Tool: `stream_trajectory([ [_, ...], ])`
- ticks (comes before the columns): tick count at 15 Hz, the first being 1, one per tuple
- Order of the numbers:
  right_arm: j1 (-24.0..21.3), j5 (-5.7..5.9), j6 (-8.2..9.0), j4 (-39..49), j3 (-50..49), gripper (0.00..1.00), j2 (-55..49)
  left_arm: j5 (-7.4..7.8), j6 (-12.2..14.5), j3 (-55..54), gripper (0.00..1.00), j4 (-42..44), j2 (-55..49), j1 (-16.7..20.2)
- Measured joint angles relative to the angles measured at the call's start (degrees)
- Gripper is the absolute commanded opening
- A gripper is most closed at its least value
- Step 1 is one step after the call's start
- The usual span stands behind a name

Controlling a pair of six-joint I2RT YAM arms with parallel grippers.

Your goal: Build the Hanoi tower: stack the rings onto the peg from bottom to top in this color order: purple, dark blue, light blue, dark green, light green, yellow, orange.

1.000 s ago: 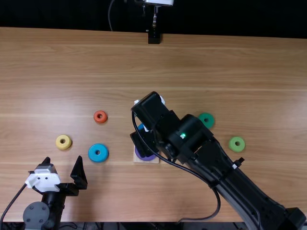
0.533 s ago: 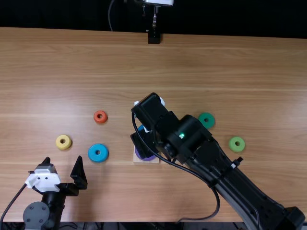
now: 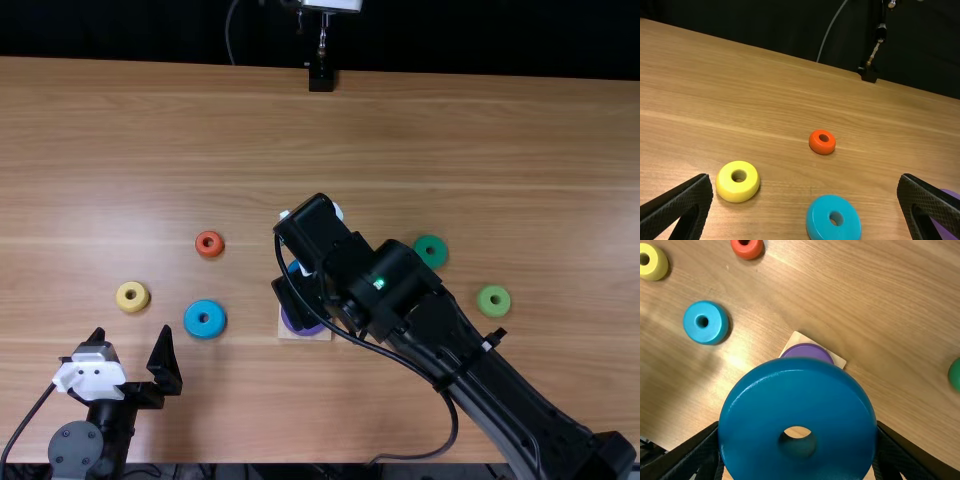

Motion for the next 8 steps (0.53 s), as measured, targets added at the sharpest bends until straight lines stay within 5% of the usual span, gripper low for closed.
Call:
stream_trajectory([
  [8,0.0,0.0,0.04,-0.02,0.0,0.0,1.36,0.0,0.0,0.0,1.0,0.02,0.0,0.0],
])
